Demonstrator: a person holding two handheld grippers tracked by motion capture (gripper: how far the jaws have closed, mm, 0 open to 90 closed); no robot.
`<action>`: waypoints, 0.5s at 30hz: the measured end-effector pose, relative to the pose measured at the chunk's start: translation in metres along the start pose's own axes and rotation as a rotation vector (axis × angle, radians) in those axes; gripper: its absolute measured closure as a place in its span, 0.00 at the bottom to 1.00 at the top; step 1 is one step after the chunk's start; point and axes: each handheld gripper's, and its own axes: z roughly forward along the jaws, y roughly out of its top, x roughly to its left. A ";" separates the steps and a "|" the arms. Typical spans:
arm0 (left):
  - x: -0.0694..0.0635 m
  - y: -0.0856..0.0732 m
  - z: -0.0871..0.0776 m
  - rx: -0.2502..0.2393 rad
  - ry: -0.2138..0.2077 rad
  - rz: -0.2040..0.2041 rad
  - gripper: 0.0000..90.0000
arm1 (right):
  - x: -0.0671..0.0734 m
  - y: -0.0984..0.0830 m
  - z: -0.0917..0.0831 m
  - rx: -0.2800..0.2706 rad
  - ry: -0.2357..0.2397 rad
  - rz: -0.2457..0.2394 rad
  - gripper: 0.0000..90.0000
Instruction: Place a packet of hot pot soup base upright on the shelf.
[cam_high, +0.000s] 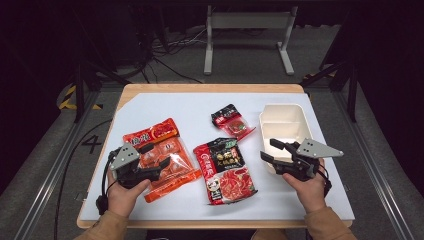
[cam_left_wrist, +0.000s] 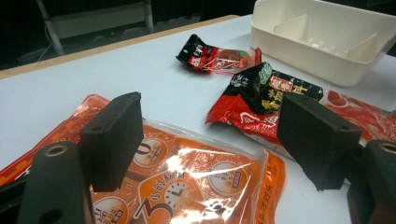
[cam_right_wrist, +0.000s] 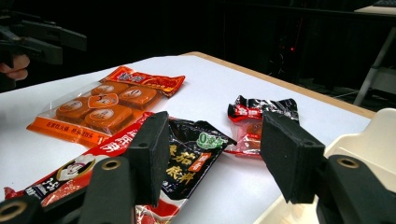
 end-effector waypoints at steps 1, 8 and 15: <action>0.000 0.001 0.000 -0.002 -0.001 0.001 0.27 | 0.001 0.000 0.000 0.003 -0.004 -0.004 0.47; -0.004 0.009 0.003 -0.005 -0.038 -0.002 0.29 | 0.002 0.001 0.000 0.005 0.000 -0.009 0.46; -0.001 0.020 0.013 0.004 -0.036 -0.015 0.26 | 0.003 0.004 -0.001 0.011 0.000 -0.021 0.44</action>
